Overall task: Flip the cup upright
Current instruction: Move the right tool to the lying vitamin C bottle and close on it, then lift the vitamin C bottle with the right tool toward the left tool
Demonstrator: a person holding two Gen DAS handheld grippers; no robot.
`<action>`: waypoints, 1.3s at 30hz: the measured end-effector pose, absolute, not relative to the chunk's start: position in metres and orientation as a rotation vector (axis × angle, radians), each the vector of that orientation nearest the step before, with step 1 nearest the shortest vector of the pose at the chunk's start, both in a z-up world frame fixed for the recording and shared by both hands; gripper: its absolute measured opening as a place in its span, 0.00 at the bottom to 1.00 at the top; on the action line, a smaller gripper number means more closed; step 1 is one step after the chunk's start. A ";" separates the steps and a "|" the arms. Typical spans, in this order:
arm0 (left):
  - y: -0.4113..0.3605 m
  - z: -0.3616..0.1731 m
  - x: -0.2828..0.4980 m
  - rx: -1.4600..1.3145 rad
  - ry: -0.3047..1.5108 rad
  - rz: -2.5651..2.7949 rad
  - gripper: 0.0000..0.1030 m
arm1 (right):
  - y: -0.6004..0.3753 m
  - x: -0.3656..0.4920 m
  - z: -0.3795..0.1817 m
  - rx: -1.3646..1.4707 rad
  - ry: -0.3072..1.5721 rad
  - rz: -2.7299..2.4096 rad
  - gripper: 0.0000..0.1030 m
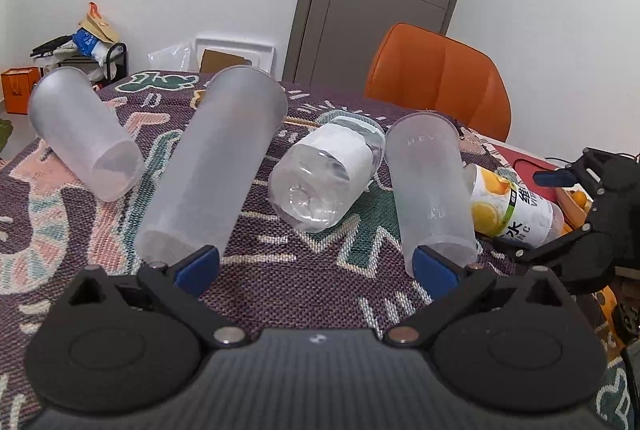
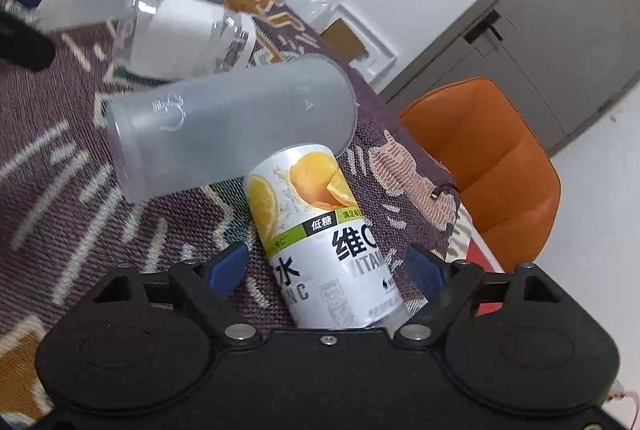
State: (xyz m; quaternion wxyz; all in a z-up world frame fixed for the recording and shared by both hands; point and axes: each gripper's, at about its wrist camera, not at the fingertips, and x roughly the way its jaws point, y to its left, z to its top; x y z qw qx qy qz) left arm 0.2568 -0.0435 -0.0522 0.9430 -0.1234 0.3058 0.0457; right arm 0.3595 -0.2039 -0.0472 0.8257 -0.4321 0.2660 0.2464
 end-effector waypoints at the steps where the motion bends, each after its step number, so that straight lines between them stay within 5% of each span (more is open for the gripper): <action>1: -0.043 -0.053 0.258 -0.260 0.619 0.097 0.99 | -0.203 0.362 -0.049 -0.938 0.562 0.526 0.80; 13: -0.040 -0.049 0.253 -0.294 0.610 0.091 0.99 | -0.199 0.373 -0.053 -1.012 0.625 0.545 0.58; 39: 0.028 -0.016 0.140 -0.412 0.508 0.142 0.99 | -0.157 0.231 0.025 -0.944 0.450 0.614 0.58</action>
